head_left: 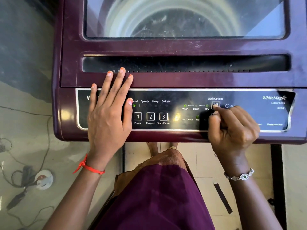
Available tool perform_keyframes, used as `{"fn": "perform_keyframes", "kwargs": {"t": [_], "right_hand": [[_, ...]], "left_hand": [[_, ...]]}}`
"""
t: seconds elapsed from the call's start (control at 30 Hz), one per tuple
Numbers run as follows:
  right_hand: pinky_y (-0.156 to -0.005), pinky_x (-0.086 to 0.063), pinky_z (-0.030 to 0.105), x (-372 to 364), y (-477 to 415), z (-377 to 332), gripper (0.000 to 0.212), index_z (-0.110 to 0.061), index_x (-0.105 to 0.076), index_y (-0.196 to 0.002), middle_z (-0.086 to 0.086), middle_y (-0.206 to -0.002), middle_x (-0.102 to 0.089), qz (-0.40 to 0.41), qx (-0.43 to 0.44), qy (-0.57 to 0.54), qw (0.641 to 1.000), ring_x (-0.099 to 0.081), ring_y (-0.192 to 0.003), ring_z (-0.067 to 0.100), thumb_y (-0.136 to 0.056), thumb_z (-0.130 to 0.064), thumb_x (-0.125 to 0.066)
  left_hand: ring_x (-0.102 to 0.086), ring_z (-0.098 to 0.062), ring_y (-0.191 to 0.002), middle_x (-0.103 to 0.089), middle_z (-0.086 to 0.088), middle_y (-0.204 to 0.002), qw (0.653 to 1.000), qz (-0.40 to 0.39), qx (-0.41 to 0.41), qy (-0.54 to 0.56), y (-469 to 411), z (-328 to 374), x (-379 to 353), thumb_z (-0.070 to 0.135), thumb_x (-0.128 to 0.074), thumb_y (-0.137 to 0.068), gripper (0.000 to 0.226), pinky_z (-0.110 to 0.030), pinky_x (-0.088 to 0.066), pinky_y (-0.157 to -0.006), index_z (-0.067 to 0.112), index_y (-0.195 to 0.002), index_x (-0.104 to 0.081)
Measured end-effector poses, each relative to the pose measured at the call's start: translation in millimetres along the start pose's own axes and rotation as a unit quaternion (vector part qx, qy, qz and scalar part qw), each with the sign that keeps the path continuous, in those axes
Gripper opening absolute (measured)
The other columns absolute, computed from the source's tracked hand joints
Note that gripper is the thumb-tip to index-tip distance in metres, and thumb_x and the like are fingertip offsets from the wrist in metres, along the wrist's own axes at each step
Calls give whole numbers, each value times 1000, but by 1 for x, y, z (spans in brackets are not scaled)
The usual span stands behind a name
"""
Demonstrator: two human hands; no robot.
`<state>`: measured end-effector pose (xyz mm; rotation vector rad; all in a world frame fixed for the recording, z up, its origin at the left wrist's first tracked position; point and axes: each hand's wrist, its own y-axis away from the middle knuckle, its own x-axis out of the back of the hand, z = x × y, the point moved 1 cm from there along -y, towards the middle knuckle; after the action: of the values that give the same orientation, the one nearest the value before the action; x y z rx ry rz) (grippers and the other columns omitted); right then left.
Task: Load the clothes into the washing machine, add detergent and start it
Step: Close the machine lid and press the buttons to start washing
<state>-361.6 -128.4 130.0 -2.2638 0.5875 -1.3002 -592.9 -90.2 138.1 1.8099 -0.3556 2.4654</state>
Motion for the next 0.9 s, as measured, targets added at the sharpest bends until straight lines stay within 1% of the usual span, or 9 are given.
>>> {"fn": "perform_keyframes", "kwargs": {"t": [0.07, 0.1, 0.17, 0.27, 0.43, 0.5, 0.57, 0.8, 0.9], "right_hand": [[-42, -23, 30, -1, -2, -1, 37, -2, -42, -44, 9, -42, -31, -5, 1, 6, 1000, -27, -40, 23, -80, 6, -47], [-45, -21, 29, -1, -3, -2, 38, -4, -38, -44, 8, -43, -29, -9, -5, 4, 1000, -25, -42, 22, -79, 6, -47], [-50, -17, 25, -1, -4, -2, 36, -4, -36, -44, 5, -47, -25, -15, -21, -9, 1000, -23, -45, 20, -77, 5, -47], [-50, -17, 25, 1, -2, -2, 38, -4, -35, -44, 6, -46, -26, -10, -36, -37, 999, -21, -47, 22, -79, 6, -47], [-49, -20, 27, 5, 1, -3, 31, 3, -49, -46, 6, -47, -31, 17, -72, -70, 995, -25, -49, 22, -77, 9, -47], [-46, -23, 29, 6, 2, -3, 28, 7, -57, -51, 9, -44, -36, 17, -74, -71, 995, -31, -43, 26, -77, 8, -48], [-45, -25, 29, 6, 2, -2, 25, 9, -62, -57, 10, -44, -38, 16, -72, -77, 994, -35, -40, 25, -78, 8, -48], [-48, -23, 22, 6, 1, -2, 23, 13, -66, -66, 7, -45, -38, 20, -86, -107, 990, -35, -39, 22, -80, 8, -48], [-46, -24, 24, 8, -1, -6, 22, 13, -68, -71, 7, -43, -38, 10, -51, -108, 993, -33, -39, 20, -83, 6, -50]], "left_hand": [[-19, -15, -143, -29, 4, -151, 1000, 0, 1, 0, 0, 0, 0, 24, -31, -99, 44, -43, -12, -119, 19, -143, -35], [-19, -15, -143, -29, 4, -151, 1000, 0, 1, -1, 0, 0, 0, 24, -31, -99, 44, -43, -12, -119, 19, -143, -35], [-19, -15, -143, -29, 4, -152, 1000, 0, 1, -2, 0, 0, 0, 23, -31, -99, 44, -43, -12, -119, 18, -143, -35], [-19, -15, -143, -29, 3, -151, 1000, 0, 1, -1, 1, 0, 0, 24, -31, -99, 44, -43, -12, -119, 18, -143, -35], [-19, -15, -144, -29, 3, -152, 1000, 1, 1, -3, 0, 0, 0, 24, -30, -100, 44, -43, -12, -119, 18, -143, -35], [-19, -15, -144, -29, 3, -152, 1000, 1, 0, -2, 0, 0, 0, 24, -30, -100, 44, -43, -12, -119, 18, -143, -35], [-19, -16, -144, -29, 3, -152, 1000, 2, -1, -2, 1, 0, 0, 24, -30, -100, 44, -44, -12, -119, 18, -143, -35], [-20, -15, -143, -30, 3, -152, 1000, 7, 2, -2, 1, 0, 0, 24, -31, -100, 44, -42, -11, -119, 18, -142, -36], [-19, -15, -143, -30, 2, -152, 1000, 7, 2, -4, 1, 0, -1, 24, -31, -100, 43, -41, -11, -119, 18, -143, -36]]}}
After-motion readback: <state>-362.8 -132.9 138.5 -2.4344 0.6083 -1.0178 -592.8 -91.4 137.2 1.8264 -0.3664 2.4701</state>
